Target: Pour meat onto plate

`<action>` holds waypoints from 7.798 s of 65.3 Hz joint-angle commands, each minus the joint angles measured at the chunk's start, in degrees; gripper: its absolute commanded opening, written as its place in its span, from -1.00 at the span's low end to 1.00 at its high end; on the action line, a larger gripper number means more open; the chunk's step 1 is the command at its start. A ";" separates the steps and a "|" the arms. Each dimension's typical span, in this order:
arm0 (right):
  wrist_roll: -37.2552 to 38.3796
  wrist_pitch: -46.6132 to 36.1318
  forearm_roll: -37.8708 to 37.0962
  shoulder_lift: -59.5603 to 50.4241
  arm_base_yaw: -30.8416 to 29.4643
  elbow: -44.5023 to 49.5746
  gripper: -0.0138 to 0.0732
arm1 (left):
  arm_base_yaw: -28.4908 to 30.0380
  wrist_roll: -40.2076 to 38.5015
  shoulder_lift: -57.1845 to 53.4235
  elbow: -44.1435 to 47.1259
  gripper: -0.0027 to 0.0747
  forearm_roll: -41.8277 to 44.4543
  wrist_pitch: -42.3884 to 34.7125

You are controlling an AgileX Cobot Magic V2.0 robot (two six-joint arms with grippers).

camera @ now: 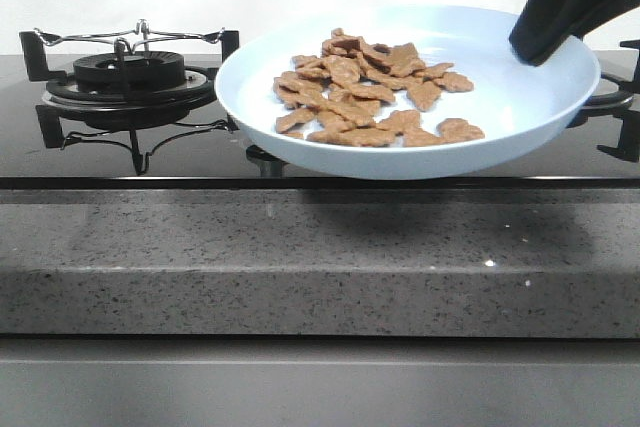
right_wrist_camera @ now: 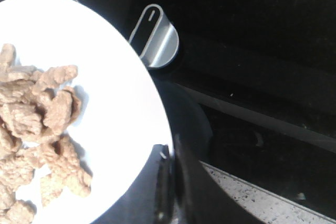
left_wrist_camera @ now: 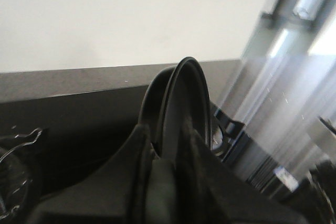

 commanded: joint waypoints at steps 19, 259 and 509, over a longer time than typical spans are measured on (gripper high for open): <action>-0.39 -2.19 1.45 -1.91 0.18 -1.52 -0.84 | 11.73 -14.30 10.29 -2.21 -0.98 -17.70 -1.18; -1.39 -4.87 1.45 -1.91 0.18 -1.81 -0.84 | -2.78 -50.70 -28.70 13.40 0.62 69.83 -2.97; -3.37 5.56 -9.55 -42.26 -5.66 16.98 -0.14 | -2.78 -50.70 -28.70 13.49 0.09 69.35 -4.31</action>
